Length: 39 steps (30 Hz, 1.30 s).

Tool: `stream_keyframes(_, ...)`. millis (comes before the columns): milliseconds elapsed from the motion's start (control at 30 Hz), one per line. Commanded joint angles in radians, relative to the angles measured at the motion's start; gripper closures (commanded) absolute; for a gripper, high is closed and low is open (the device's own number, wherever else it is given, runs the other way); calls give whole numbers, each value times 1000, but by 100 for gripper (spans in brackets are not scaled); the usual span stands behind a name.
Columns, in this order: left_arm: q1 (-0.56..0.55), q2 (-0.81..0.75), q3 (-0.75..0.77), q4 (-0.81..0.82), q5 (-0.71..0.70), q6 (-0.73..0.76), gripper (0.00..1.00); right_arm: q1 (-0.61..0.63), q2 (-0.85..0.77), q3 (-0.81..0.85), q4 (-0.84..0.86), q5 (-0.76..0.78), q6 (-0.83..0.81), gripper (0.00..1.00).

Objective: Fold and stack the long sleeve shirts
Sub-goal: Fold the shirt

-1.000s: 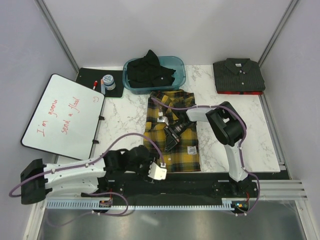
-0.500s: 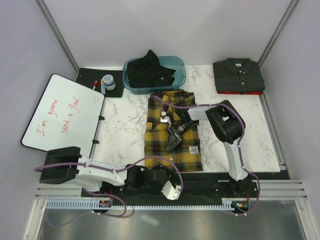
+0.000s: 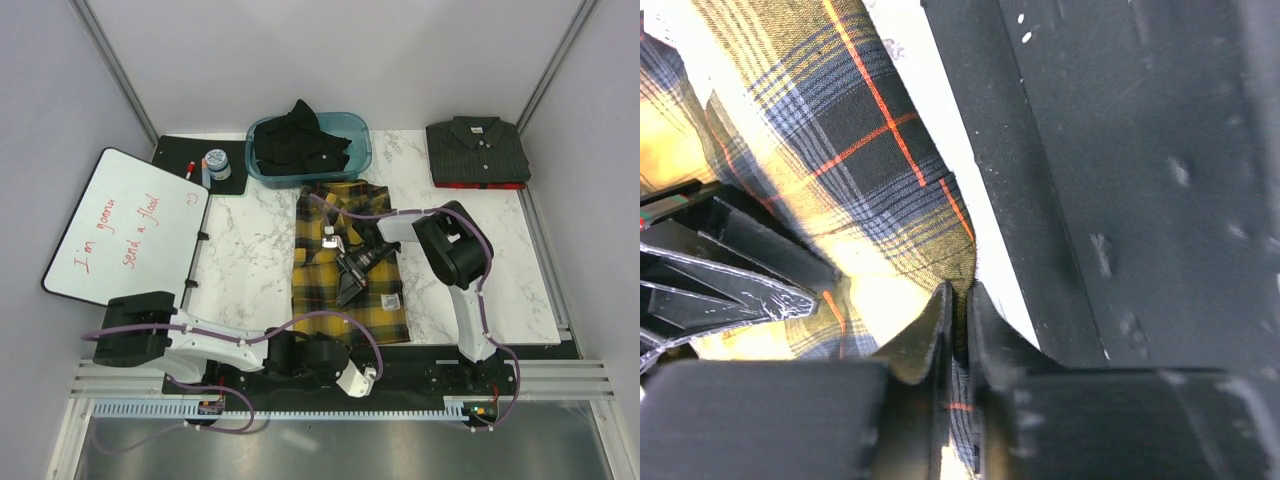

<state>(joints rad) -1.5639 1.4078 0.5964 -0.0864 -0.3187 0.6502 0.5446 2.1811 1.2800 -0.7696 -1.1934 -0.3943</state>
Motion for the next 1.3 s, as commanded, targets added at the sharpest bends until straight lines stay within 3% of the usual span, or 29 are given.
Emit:
stream_keyframes(0,-16,-90,94,-153,119,-112,95,14,-50,-2,-19,67,-80,59)
stream_keyframes(167,-16,-125,189,-369,312,-208,98,-11,-126,129,-138,147,-132,46)
stream_keyframes(300,16,-142,281,-516,507,-256,98,-47,-118,301,-264,207,-178,45)
stream_keyframes(333,25,-145,301,-541,595,-261,98,-64,-110,324,-276,221,-187,44)
stream_keyframes(533,93,-153,454,-661,824,-302,98,-127,-55,481,-306,327,-218,45)
stream_keyframes(633,157,-138,522,-716,851,-244,98,-144,-18,527,-300,351,-224,45)
stream_keyframes(700,264,-115,583,-745,869,-204,98,-150,5,545,-297,356,-225,46)
stream_keyframes(933,557,17,677,-788,856,142,98,-160,88,545,-258,328,-198,49)
stream_keyframes(1067,712,91,666,-687,842,278,98,-160,106,532,-260,336,-198,50)
stream_keyframes(1267,788,201,502,-377,678,378,98,-153,129,499,-257,365,-218,52)
